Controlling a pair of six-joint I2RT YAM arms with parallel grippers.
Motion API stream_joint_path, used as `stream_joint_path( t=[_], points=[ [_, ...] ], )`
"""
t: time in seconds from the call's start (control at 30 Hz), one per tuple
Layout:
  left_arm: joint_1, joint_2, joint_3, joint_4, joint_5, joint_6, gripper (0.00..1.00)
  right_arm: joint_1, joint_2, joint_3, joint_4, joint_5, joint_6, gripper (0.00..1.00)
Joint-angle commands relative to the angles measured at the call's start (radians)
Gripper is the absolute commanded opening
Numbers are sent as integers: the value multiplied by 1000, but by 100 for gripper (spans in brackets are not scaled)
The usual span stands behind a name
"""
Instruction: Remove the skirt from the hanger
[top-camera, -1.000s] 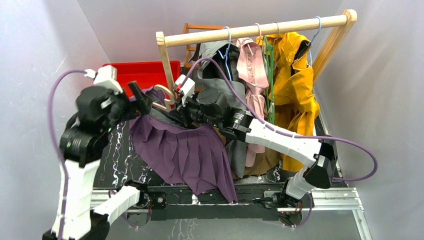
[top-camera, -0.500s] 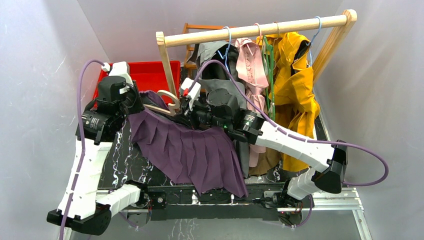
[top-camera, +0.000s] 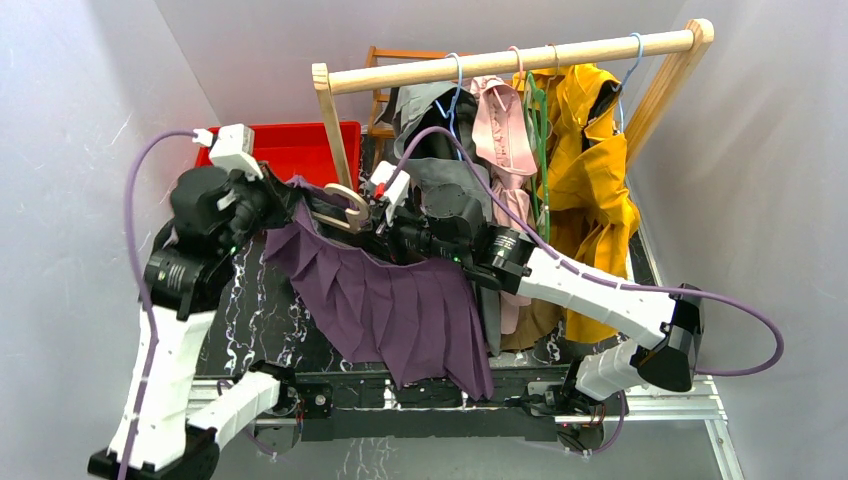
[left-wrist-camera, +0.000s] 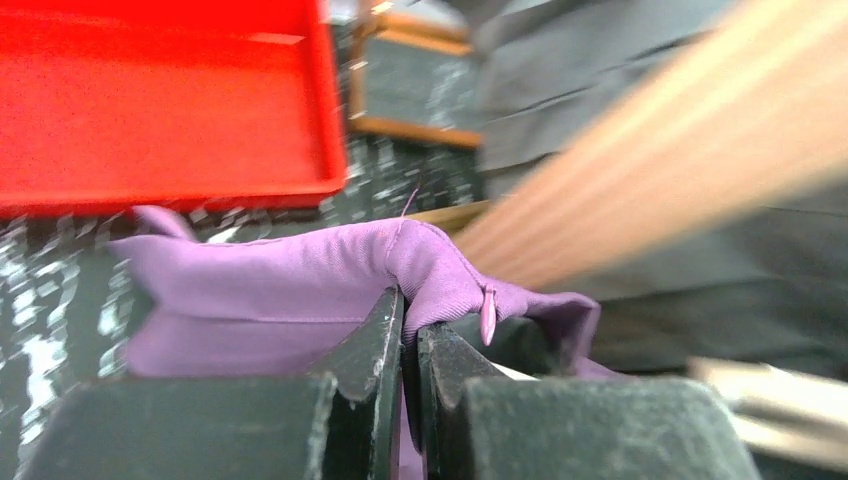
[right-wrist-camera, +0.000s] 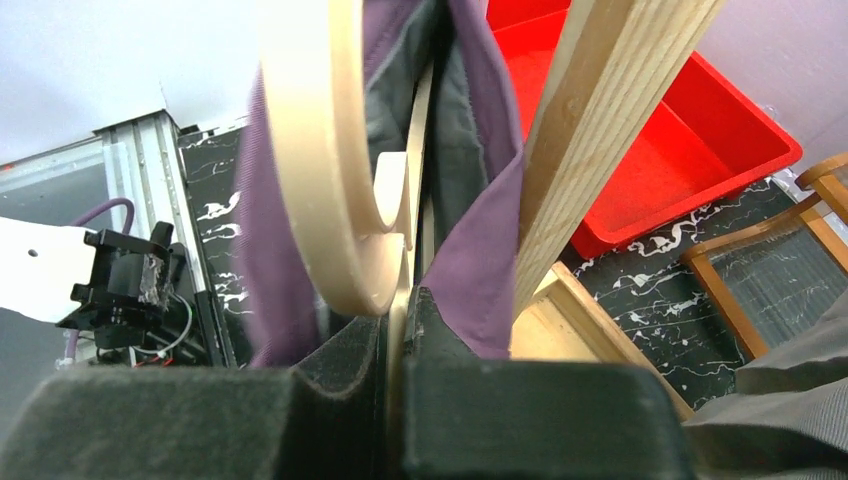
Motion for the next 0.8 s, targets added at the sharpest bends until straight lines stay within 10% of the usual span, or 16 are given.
stream_joint_path(
  t=[0.0,0.4,0.77],
  points=[
    [5,-127,-47,285,311,-131,0,4,9,44,111,34,14,0],
    [4,-23,22,29,-333,22,0,3,-188,-149,133,-28,-1,0],
    [4,18,-31,16,-536,123,0,3,-337,-310,275,-41,20,0]
  ],
)
